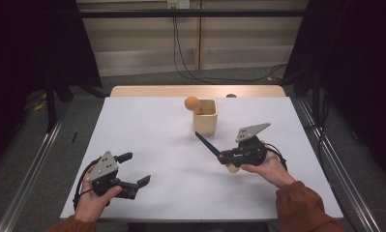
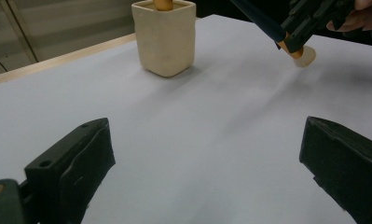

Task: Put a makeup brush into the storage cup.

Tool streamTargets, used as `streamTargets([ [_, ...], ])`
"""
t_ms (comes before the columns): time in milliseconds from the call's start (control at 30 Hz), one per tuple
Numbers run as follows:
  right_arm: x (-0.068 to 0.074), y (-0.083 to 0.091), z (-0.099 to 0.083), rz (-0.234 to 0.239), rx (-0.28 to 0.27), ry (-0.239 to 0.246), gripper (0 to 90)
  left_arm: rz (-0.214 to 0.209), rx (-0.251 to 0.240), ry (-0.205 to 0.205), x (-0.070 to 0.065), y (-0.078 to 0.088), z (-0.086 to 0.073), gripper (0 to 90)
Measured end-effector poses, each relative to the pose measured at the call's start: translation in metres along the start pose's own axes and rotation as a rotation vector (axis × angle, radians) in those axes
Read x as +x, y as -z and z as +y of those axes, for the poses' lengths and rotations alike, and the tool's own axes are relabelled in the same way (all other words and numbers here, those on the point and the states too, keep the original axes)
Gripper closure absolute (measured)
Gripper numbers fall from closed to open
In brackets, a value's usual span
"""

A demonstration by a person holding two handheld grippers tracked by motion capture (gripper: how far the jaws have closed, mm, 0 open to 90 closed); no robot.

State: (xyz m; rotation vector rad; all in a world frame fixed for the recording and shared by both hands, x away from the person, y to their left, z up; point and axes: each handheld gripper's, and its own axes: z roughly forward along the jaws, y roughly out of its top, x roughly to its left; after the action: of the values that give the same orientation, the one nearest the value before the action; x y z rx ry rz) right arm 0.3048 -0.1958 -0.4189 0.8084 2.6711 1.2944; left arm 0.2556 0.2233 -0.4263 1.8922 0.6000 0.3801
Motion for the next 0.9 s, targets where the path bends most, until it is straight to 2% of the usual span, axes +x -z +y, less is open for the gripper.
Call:
streamTargets([
  [233, 0.007, -0.004, 0.003, 0.036, 0.061, 0.041, 73.9, -0.039, 0.024, -0.036, -0.005, -0.006, 0.004, 4.1],
  [367, 0.009, -0.007, 0.007, 0.050, 0.083, 0.056, 73.9, -0.058, 0.040, -0.033, -0.004, -0.009, 0.007, 4.1],
  [533, 0.014, -0.016, 0.011, 0.070, 0.146, 0.094, 73.9, -0.089, 0.067, -0.041, -0.005, -0.014, 0.015, 5.2],
  [667, 0.018, -0.020, 0.015, 0.092, 0.186, 0.128, 73.9, -0.104, 0.086, -0.063, -0.007, -0.020, 0.020, 4.4],
  [800, 0.024, -0.024, 0.021, 0.092, 0.212, 0.164, 73.9, -0.134, 0.133, -0.089, -0.009, -0.026, 0.027, 4.1],
  [900, 0.026, -0.028, 0.025, 0.092, 0.242, 0.178, 73.9, -0.146, 0.141, -0.103, -0.011, -0.031, 0.031, 4.0],
])
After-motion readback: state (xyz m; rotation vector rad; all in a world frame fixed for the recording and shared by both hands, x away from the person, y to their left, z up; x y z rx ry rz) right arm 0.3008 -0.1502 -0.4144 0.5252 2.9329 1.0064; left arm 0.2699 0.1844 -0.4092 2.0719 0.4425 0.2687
